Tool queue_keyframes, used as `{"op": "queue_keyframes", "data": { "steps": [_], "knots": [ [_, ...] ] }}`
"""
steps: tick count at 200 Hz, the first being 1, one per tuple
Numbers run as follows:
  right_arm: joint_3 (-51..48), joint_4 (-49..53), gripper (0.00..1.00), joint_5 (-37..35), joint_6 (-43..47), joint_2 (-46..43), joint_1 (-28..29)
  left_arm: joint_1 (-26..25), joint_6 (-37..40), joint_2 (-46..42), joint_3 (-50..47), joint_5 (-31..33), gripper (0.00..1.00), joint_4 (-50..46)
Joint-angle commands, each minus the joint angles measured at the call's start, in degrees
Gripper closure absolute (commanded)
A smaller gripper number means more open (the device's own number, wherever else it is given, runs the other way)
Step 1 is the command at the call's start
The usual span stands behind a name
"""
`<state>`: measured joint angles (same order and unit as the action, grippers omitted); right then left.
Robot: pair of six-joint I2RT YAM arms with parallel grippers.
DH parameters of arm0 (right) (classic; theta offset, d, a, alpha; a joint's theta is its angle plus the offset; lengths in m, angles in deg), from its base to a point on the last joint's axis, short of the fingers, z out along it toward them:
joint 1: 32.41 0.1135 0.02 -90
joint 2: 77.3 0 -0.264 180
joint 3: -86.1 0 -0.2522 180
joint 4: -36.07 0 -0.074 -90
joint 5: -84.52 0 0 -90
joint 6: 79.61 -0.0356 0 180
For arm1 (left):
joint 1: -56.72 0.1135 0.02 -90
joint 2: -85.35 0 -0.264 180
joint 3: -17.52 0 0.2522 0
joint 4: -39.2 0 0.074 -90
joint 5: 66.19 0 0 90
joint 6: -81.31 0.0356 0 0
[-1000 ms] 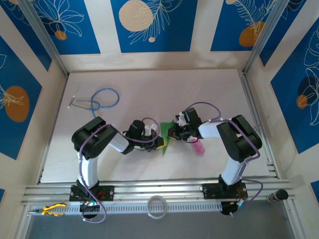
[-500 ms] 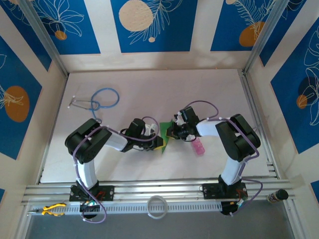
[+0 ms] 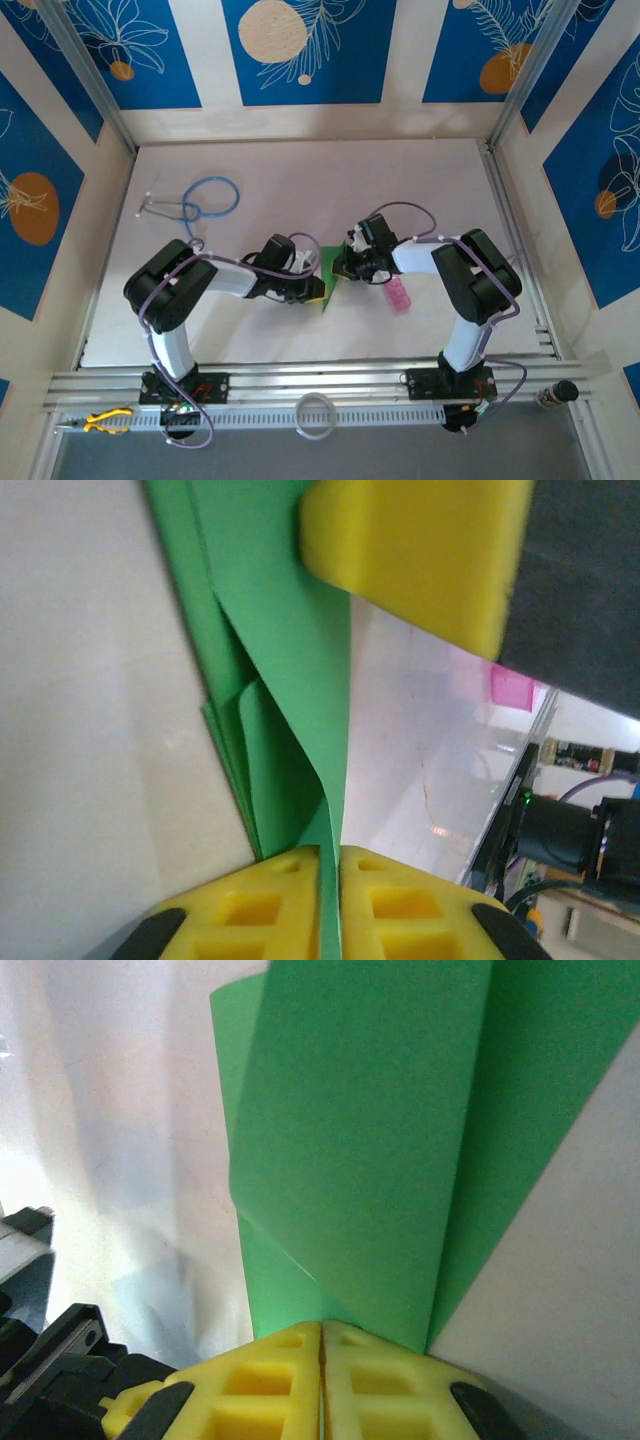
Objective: Fold a paper plane with a square sheet of paper (pick it up from the middle)
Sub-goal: Fold the wing for the fifth time at the center of the table.
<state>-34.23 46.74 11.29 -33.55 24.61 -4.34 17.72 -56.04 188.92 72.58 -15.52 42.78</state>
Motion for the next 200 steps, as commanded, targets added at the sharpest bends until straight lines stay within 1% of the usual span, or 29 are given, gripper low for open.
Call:
{"op": "queue_keyframes", "data": {
  "steps": [1, 14, 29, 47, 58, 78, 95, 120, 146, 167, 188, 200],
  "knots": [
    [0.32, 3.87, 0.91, -1.75, 0.00, 1.37, 0.25, -0.47, 2.85, -1.08, -0.34, 1.09, 0.81, -9.83],
    [0.32, 3.80, 0.91, -1.72, 0.00, 1.39, 0.25, -0.67, 3.37, -1.18, -0.08, 0.85, 0.80, -10.76],
    [0.33, 3.80, 0.92, -1.75, 0.02, 1.33, 0.31, -0.92, 4.01, -1.19, 0.10, 0.90, 0.82, -11.77],
    [0.41, 3.80, 0.92, -1.76, 0.00, 1.28, 0.33, -1.23, 4.31, -1.02, 0.27, 0.61, 0.87, -12.11],
    [0.39, 3.77, 0.92, -1.85, 0.00, 1.30, 0.32, -1.36, 4.46, -0.79, 0.45, 0.10, 0.92, -12.07],
    [0.32, 3.80, 0.92, -1.91, -0.09, 1.36, 0.40, -1.53, 4.82, -0.47, 0.80, -0.66, 0.98, -12.33],
    [0.41, 4.12, 0.92, -2.10, -0.09, 1.50, 0.41, -1.57, 5.28, -0.46, 0.98, -0.81, 0.97, -12.98],
    [0.67, 4.80, 0.92, -2.36, -0.03, 1.64, 0.40, -1.62, 4.85, -1.12, 0.76, -1.82, 0.88, -12.40],
    [0.76, 5.20, 0.92, -2.58, 0.09, 1.74, 0.40, -1.65, 3.89, -2.12, 0.23, -3.41, 0.87, -10.63],
    [0.92, 5.45, 0.92, -2.55, 0.19, 1.81, 0.40, -1.72, 4.01, -2.16, 0.19, -4.23, 0.90, -10.58],
    [1.02, 5.90, 0.92, -2.86, 0.35, 1.81, 0.40, -1.78, 3.94, -1.88, -0.08, -5.51, 1.00, -9.53],
    [1.05, 6.21, 0.91, -3.13, 0.33, 1.80, 0.40, -1.85, 4.28, -1.71, -0.08, -5.64, 1.00, -9.80]
  ]
}}
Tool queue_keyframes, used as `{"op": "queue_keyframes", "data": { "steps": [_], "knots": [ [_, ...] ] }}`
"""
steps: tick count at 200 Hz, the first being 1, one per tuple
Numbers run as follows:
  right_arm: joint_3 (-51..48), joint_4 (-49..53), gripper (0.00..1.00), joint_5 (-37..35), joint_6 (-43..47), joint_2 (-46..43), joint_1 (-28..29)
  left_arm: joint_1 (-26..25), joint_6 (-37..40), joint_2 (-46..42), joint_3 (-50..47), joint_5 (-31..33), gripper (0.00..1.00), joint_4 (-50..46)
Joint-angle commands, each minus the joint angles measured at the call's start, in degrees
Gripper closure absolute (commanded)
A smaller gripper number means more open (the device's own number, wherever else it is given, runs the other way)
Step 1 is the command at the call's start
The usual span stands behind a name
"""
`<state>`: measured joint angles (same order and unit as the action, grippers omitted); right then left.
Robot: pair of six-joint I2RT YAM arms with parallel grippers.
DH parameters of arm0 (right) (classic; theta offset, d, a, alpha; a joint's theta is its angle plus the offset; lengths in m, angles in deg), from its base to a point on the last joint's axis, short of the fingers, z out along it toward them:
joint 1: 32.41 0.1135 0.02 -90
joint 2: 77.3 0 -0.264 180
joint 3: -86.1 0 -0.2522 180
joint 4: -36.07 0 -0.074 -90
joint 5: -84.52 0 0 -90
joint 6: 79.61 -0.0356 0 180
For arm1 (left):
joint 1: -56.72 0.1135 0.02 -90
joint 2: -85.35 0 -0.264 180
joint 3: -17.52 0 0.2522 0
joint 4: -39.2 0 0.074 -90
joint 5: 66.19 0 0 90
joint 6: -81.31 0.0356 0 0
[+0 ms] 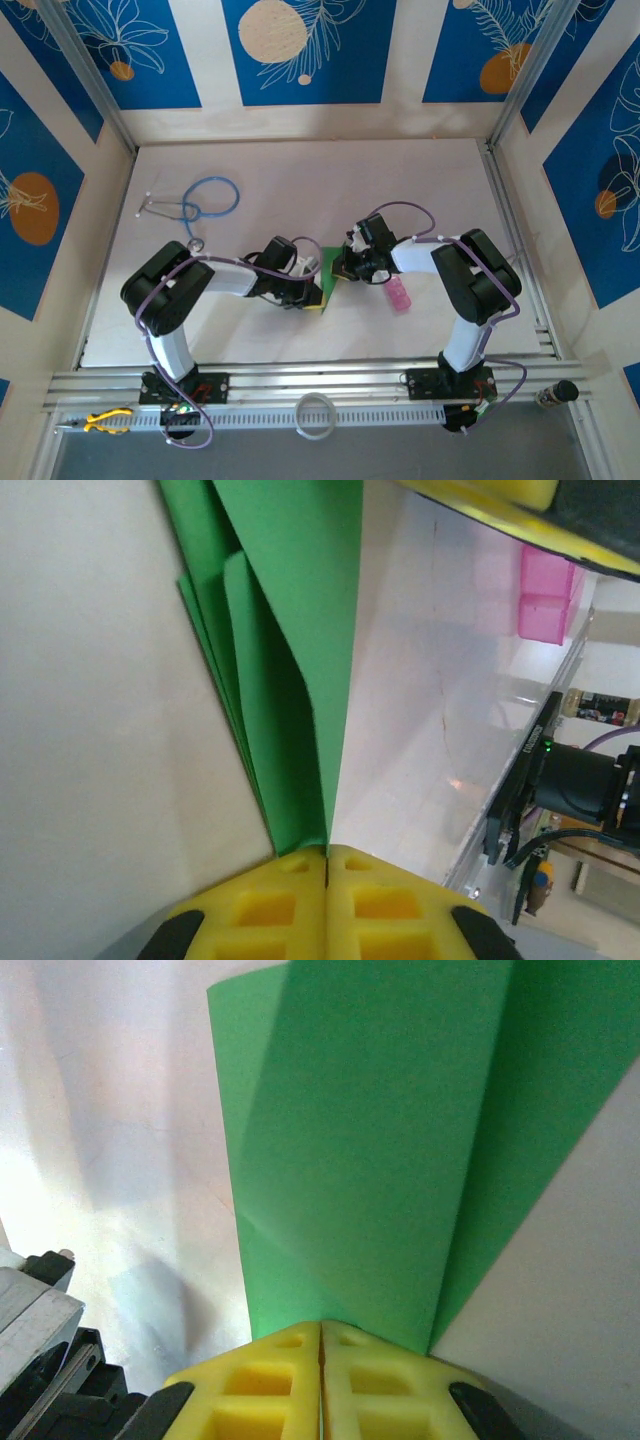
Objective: Fold a paper plane with a square sheet of paper (pick it up from the middle)
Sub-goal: Fold the wing for the fifth time at the center of the table.
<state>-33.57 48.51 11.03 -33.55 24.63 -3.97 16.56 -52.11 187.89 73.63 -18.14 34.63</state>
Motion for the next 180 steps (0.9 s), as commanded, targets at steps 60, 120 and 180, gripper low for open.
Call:
{"op": "queue_keyframes", "data": {
  "steps": [60, 120, 180],
  "knots": [
    [0.62, 4.92, 0.92, -3.11, 0.35, 2.26, 0.05, -0.80, 2.56, -1.45, -0.87, -3.41, 0.93, -4.43],
    [0.81, 5.18, 0.92, -3.07, 0.46, 2.57, 0.03, -1.06, 4.91, -1.20, -0.08, -3.20, 0.80, -8.01],
    [1.16, 5.36, 0.92, -2.98, 0.48, 2.86, 0.10, -1.26, 5.55, -1.46, -0.25, -2.77, 1.00, -9.01]
  ]
}}
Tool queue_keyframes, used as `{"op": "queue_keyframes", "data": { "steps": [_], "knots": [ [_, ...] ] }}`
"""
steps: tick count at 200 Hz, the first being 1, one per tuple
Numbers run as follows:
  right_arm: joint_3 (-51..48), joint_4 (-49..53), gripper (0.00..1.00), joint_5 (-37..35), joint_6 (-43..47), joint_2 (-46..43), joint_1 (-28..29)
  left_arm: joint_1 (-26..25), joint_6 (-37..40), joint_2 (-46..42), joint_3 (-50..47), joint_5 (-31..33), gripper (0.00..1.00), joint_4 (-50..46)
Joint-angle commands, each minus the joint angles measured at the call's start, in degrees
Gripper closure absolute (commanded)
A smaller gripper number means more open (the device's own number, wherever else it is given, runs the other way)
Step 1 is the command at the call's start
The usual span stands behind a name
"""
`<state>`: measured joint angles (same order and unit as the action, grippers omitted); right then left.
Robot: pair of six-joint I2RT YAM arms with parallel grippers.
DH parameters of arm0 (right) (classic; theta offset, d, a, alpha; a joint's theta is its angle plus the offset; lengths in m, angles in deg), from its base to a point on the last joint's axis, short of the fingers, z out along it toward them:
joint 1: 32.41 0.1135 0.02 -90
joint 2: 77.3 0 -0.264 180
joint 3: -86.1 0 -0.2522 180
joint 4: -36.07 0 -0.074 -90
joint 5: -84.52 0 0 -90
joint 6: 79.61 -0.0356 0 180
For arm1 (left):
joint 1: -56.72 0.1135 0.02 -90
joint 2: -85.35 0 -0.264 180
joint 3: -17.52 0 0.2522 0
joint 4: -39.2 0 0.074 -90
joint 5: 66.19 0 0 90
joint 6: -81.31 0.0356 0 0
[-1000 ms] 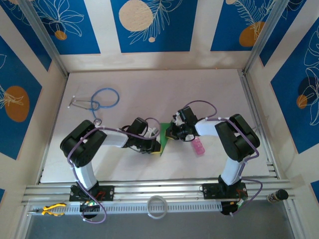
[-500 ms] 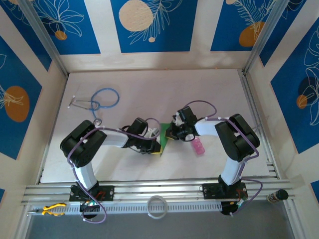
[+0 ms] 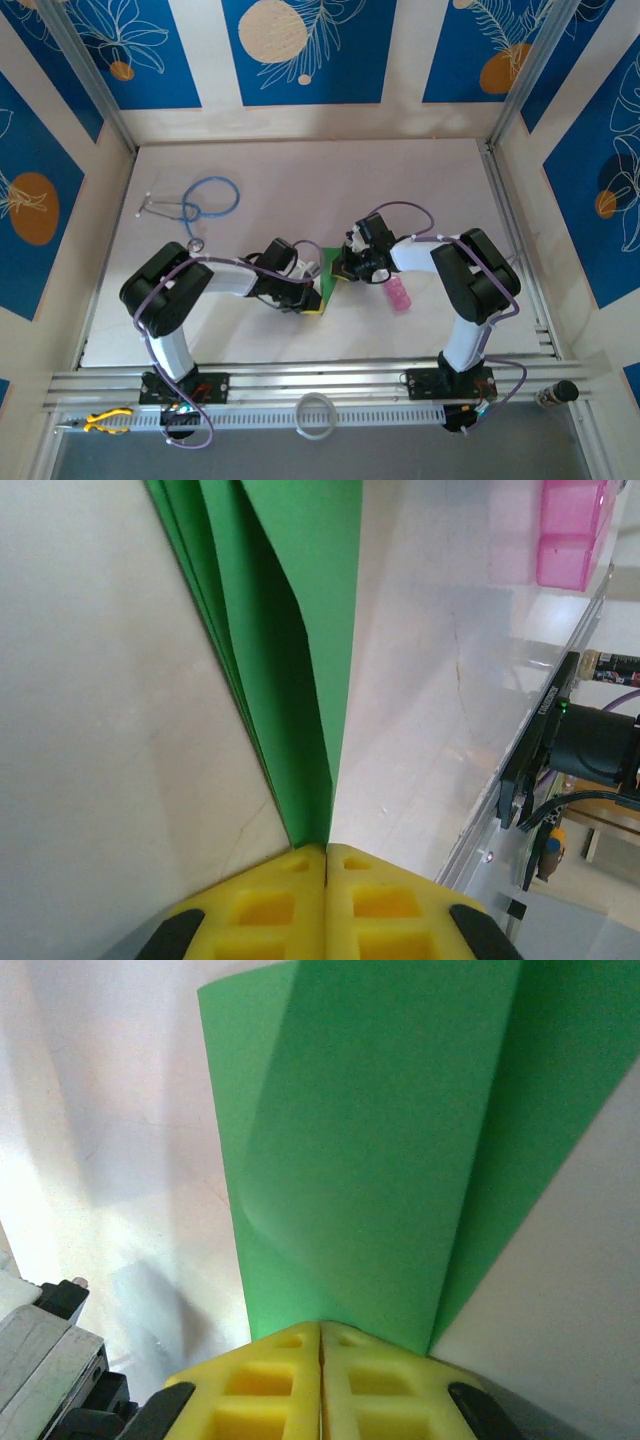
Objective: Fold a paper plane with a square sheet of paper (pick it up from the middle)
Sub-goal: Fold the wing for the fifth time at the center of the table.
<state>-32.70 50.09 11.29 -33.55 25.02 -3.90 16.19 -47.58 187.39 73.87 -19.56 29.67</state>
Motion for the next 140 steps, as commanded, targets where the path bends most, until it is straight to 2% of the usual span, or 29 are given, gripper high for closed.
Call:
{"op": "queue_keyframes", "data": {
  "steps": [1, 21, 61, 88, 117, 140],
  "knots": [
    [0.28, 3.74, 0.92, -3.24, 0.46, 2.50, 0.04, -0.88, 1.06, -0.96, -0.49, -1.31, 1.00, -4.10],
    [0.28, 3.88, 0.92, -3.31, 0.44, 2.44, 0.05, -0.93, 1.01, -1.32, -0.58, -1.14, 0.99, -4.21],
    [0.29, 3.88, 0.92, -3.40, 0.37, 2.20, 0.05, -0.89, 0.66, -6.06, -1.15, 2.29, 0.82, -4.38],
    [0.03, 3.79, 0.92, -3.41, 0.35, 2.01, 0.05, -0.80, -0.15, -10.21, -0.77, 6.63, 0.75, -4.67],
    [0.15, 3.88, 0.92, -3.28, 0.27, 1.93, 0.05, -0.76, -1.57, -10.88, 1.31, 9.48, 0.74, -3.34],
    [0.11, 3.87, 0.92, -3.24, 0.30, 1.81, 0.07, -0.77, -4.22, -7.74, 3.72, 7.96, 0.84, 0.74]
  ]
}}
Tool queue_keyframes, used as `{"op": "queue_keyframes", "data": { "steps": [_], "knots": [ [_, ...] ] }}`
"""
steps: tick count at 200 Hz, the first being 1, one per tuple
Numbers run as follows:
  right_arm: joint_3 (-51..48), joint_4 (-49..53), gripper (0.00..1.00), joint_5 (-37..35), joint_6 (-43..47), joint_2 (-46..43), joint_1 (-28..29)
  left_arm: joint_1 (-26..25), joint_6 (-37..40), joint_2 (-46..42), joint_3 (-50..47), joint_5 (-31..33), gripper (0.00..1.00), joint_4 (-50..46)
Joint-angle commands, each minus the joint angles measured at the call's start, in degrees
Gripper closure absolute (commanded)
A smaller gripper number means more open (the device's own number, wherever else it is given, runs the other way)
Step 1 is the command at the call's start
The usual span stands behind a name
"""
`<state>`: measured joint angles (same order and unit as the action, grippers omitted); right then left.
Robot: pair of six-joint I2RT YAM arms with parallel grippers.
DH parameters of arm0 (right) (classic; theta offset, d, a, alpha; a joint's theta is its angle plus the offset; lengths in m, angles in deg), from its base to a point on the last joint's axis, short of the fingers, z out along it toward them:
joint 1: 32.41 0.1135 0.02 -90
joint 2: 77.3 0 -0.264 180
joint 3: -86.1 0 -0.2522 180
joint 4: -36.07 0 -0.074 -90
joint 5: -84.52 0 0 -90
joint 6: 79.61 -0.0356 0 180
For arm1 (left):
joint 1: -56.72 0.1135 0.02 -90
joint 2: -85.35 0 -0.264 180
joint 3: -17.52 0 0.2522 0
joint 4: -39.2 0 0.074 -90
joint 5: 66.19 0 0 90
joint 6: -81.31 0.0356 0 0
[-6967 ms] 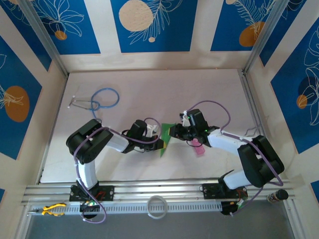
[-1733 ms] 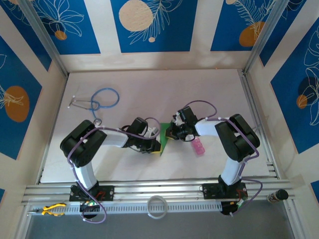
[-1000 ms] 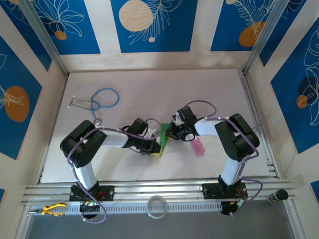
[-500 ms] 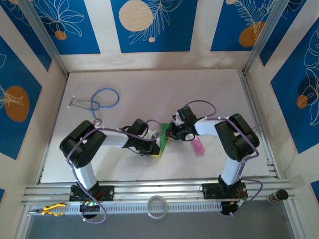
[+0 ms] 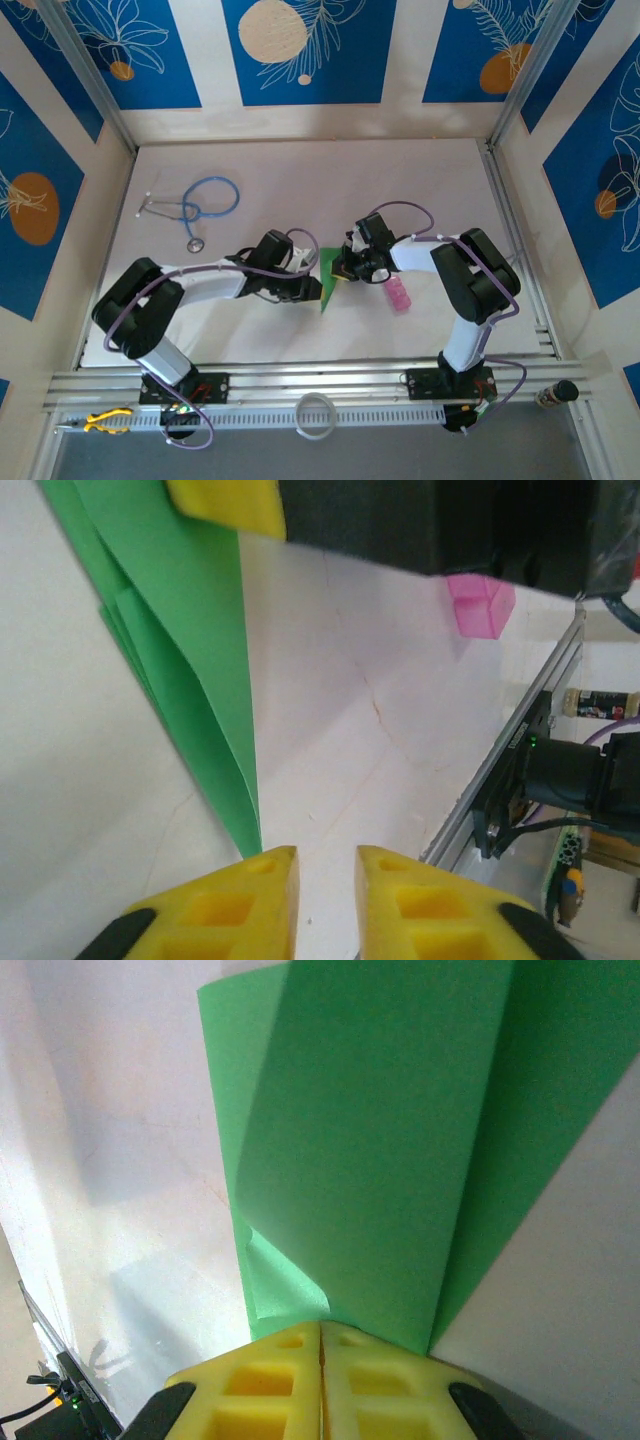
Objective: Fold a paper plane with a square sheet of paper (pick it up from the middle)
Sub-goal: Fold the wing for the fifth time at the center of the table.
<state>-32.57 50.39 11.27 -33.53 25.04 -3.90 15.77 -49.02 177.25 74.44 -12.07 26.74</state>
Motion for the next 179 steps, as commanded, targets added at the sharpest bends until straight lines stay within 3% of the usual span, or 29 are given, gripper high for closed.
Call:
{"op": "queue_keyframes", "data": {
  "steps": [1, 33, 87, 140, 179],
  "knots": [
    [-0.02, 3.57, 0.92, -3.26, 0.26, 1.80, 0.06, -0.36, -2.93, 2.62, 3.29, 0.24, 0.84, 3.91],
    [-0.26, 3.42, 0.92, -3.19, 0.09, 1.81, 0.05, -0.72, -8.03, 6.79, 4.52, -2.24, 0.93, 11.59],
    [-0.55, 3.37, 0.92, -3.31, -0.05, 1.55, 0.11, -0.97, -10.62, 10.72, 4.22, -3.37, 0.94, 15.99],
    [-0.64, 3.66, 0.92, -3.83, -0.09, 1.45, 0.10, -1.88, -8.10, 10.67, 5.09, -1.90, 0.95, 11.70],
    [-0.46, 3.76, 0.92, -3.76, -0.02, 1.54, 0.13, -2.82, -4.84, 10.81, 6.51, 0.45, 1.00, 6.12]
  ]
}}
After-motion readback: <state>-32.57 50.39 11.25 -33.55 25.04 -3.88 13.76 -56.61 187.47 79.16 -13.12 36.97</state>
